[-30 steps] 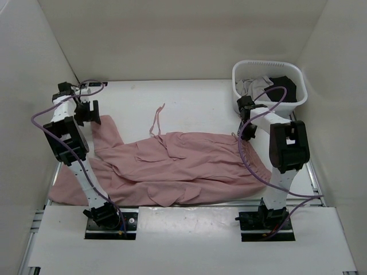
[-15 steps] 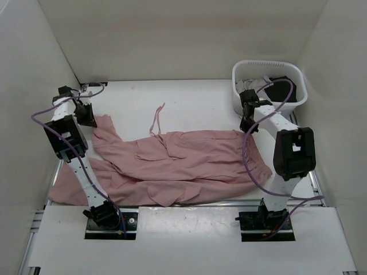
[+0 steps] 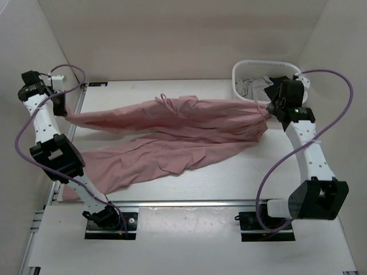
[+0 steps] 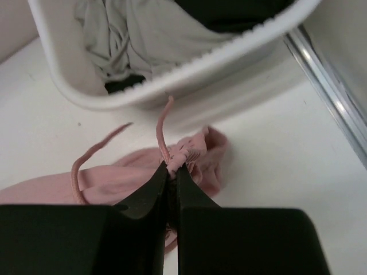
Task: Fold and stack the trousers
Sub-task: Fold the trousers
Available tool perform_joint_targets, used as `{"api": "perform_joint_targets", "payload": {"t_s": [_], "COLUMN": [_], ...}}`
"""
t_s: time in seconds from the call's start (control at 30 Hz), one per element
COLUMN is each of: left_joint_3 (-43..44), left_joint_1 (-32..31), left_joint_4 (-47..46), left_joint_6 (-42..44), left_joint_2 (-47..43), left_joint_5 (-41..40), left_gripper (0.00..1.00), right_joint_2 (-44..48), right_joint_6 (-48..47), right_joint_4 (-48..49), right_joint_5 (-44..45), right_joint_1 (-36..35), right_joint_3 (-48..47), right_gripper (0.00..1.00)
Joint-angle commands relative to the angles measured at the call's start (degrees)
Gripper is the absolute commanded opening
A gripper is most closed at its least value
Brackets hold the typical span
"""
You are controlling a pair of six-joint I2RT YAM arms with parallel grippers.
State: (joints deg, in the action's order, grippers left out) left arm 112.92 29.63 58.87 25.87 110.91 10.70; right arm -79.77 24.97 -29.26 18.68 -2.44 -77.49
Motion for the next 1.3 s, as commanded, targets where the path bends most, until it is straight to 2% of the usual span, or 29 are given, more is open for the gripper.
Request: {"api": "perform_joint_targets", "payload": {"t_s": [0.0, 0.07, 0.17, 0.2, 0.23, 0.33, 0.4, 0.5, 0.67, 0.8, 0.83, 0.9, 0.93, 0.97, 1.03, 1.13, 1.17, 1.23, 1.27], "left_joint_3": [-9.3, -12.2, -21.5, -28.6, -32.5, -45.3, -48.1, -48.7, -44.7, -33.7, -26.3, -18.4, -10.6, -7.8, -5.5, -10.9, -17.6, -25.8, -34.3], "left_joint_1": [5.1, 8.1, 14.4, 17.0, 18.0, 19.3, 19.3, 19.9, 19.9, 19.9, 19.9, 19.9, 19.9, 19.9, 19.9, 19.9, 19.9, 20.4, 20.4], "left_joint_4": [6.9, 9.7, 15.5, 16.4, 16.5, 12.9, 12.1, 12.6, 12.5, 11.6, 13.0, 14.5, 15.6, 16.5, 16.5, 16.5, 16.5, 15.8, 15.1], "left_joint_6": [4.3, 7.9, 11.5, 14.0, 15.1, 17.6, 17.6, 16.9, 16.9, 14.5, 13.6, 11.0, 10.3, 9.6, 10.5, 13.7, 14.5, 16.9, 17.6], "left_joint_2": [-5.8, -10.2, -15.5, -17.2, -20.6, -25.5, -28.2, -28.9, -29.4, -23.0, -21.3, -16.6, -15.2, -14.1, -14.1, -18.4, -19.9, -25.0, -26.8], "left_joint_5": [-2.0, -3.0, -4.5, -4.5, -5.0, -8.9, -8.4, -7.3, -8.6, -5.0, -3.4, 0.9, 1.9, 1.9, 1.1, -1.1, -1.7, -3.7, -4.3], "left_gripper": [0.14, 0.14, 0.14, 0.14, 0.14, 0.14, 0.14, 0.14, 0.14, 0.14, 0.14, 0.14, 0.14, 0.14, 0.14, 0.14, 0.14, 0.14, 0.14], "right_joint_2": [7.4, 11.0, 17.1, 19.3, 19.9, 19.3, 18.4, 16.7, 15.4, 8.4, 6.5, 0.2, -1.7, -3.2, -4.8, -2.6, -2.0, -0.7, -0.7], "right_joint_6": [-1.8, -0.7, 1.8, 4.4, 5.4, 7.9, 8.4, 6.2, 6.3, 6.3, 6.3, 5.8, 4.2, 3.7, 3.7, 4.9, 4.9, 5.4, 5.4], "right_joint_4": [-0.8, -0.8, -0.8, -0.3, 1.7, 4.7, 6.5, 8.7, 10.6, 11.2, 10.2, 8.1, 6.9, 5.2, 4.6, 5.3, 5.3, 5.3, 5.9], "right_joint_5": [-5.1, -7.9, -10.2, -11.4, -12.9, -15.2, -15.7, -15.2, -12.5, -9.5, -9.5, -8.1, -8.1, -8.1, -8.7, -9.3, -9.3, -10.8, -10.8], "right_joint_1": [1.9, 3.0, 4.6, 5.4, 5.4, 6.0, 6.0, 6.5, 6.5, 6.5, 6.5, 6.5, 7.0, 7.0, 7.0, 7.0, 7.0, 7.0, 7.0], "right_joint_3": [7.8, 13.0, 24.2, 27.2, 32.6, 37.8, 40.5, 39.2, 35.0, 25.1, 18.2, 10.2, 6.5, 1.2, -0.1, 5.2, 7.0, 12.6, 14.6], "right_gripper": [0.0, 0.0, 0.0, 0.0, 0.0, 0.0, 0.0, 0.0, 0.0, 0.0, 0.0, 0.0, 0.0, 0.0, 0.0, 0.0, 0.0, 0.0, 0.0]}}
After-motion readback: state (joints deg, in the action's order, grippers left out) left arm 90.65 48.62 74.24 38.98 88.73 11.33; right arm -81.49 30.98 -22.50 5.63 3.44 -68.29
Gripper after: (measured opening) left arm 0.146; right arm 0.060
